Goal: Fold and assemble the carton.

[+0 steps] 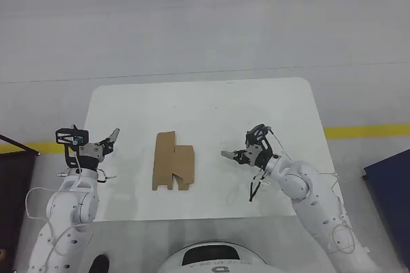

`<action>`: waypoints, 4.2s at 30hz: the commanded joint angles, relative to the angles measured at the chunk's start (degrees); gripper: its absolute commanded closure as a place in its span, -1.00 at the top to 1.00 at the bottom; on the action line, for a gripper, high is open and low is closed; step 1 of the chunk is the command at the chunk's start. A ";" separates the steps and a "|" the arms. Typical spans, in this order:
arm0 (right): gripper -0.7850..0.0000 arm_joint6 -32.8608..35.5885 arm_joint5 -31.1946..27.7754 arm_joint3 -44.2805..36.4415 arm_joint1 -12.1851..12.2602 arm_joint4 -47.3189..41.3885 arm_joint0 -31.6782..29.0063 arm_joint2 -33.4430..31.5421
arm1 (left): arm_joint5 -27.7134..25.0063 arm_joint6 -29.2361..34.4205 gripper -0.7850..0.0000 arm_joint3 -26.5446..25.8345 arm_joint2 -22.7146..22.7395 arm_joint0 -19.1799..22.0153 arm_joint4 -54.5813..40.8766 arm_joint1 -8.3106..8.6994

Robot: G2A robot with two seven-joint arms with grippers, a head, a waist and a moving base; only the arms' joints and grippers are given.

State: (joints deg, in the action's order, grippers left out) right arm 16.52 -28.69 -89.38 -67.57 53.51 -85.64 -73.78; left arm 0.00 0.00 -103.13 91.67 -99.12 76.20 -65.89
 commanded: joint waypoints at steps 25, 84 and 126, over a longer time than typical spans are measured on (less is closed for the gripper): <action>-0.02 21.21 9.22 10.51 -4.00 -32.66 12.29 20.30 | 0.00 0.00 1.00 0.00 0.00 0.00 0.00 0.00; 1.00 4.44 3.35 2.61 -3.10 -14.68 8.04 19.30 | 1.45 0.08 1.00 0.49 0.98 -0.22 5.26 0.21; 1.00 4.63 4.46 2.45 -3.24 -14.50 8.00 20.06 | -34.39 28.52 1.00 18.66 -10.74 13.70 -23.98 0.86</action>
State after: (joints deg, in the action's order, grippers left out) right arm 21.01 -24.41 -86.99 -70.77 39.07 -77.74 -53.87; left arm -33.52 28.17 -85.38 80.25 -85.09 55.93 -65.10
